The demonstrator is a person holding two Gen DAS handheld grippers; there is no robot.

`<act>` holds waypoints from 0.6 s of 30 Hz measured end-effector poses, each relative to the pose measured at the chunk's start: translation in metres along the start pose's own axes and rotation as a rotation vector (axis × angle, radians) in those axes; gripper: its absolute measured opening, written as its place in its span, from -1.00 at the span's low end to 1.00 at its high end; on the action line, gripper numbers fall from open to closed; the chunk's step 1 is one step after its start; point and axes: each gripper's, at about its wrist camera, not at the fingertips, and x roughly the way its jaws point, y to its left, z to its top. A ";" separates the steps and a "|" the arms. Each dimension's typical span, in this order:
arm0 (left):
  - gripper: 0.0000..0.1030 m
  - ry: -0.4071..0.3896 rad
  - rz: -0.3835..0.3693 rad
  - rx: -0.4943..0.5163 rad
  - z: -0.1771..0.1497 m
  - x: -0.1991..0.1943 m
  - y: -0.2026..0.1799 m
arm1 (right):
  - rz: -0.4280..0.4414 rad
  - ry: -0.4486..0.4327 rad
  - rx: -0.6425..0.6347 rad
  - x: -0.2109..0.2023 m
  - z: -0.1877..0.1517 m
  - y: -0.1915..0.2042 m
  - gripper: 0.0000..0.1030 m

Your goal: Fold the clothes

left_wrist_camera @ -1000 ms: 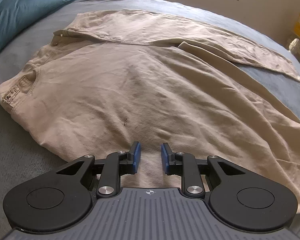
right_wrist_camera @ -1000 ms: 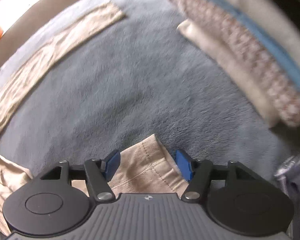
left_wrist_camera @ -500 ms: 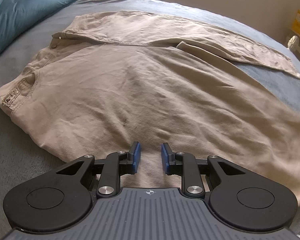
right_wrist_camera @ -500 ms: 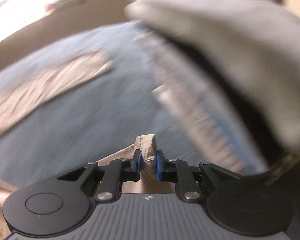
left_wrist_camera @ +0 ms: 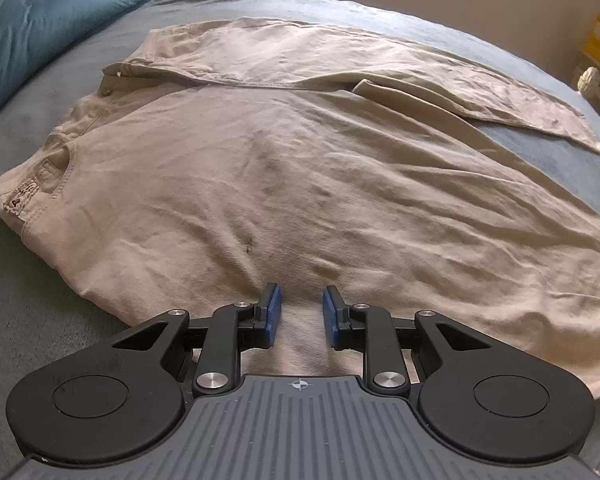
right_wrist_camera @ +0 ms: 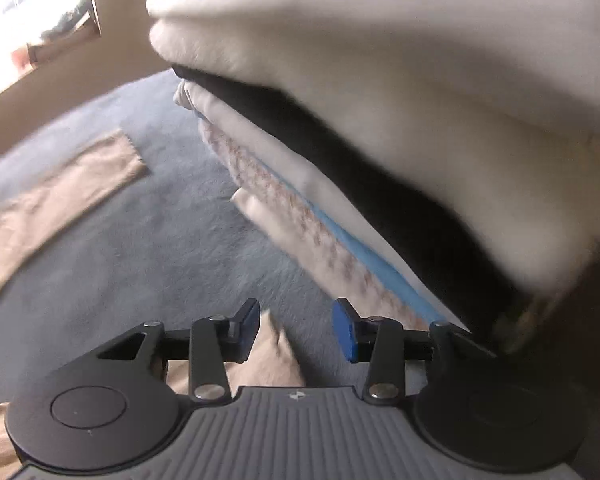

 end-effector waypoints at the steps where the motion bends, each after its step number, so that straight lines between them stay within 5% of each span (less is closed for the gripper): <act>1: -0.55 -0.002 0.003 0.001 0.000 0.000 -0.001 | 0.023 0.024 0.037 -0.006 -0.006 -0.009 -0.16; 8: -0.55 0.007 0.002 -0.014 0.002 0.000 0.001 | 0.089 0.213 0.441 -0.007 -0.067 -0.074 -0.16; 13: -0.55 0.015 0.000 -0.029 0.002 0.000 0.002 | 0.109 0.223 0.478 0.012 -0.082 -0.073 -0.27; 16: -0.55 0.019 0.006 -0.027 0.002 0.000 0.001 | 0.087 0.223 0.430 0.017 -0.081 -0.068 -0.78; 18: -0.55 0.023 0.002 -0.025 0.003 0.000 0.002 | 0.092 0.189 0.388 0.004 -0.076 -0.064 -0.88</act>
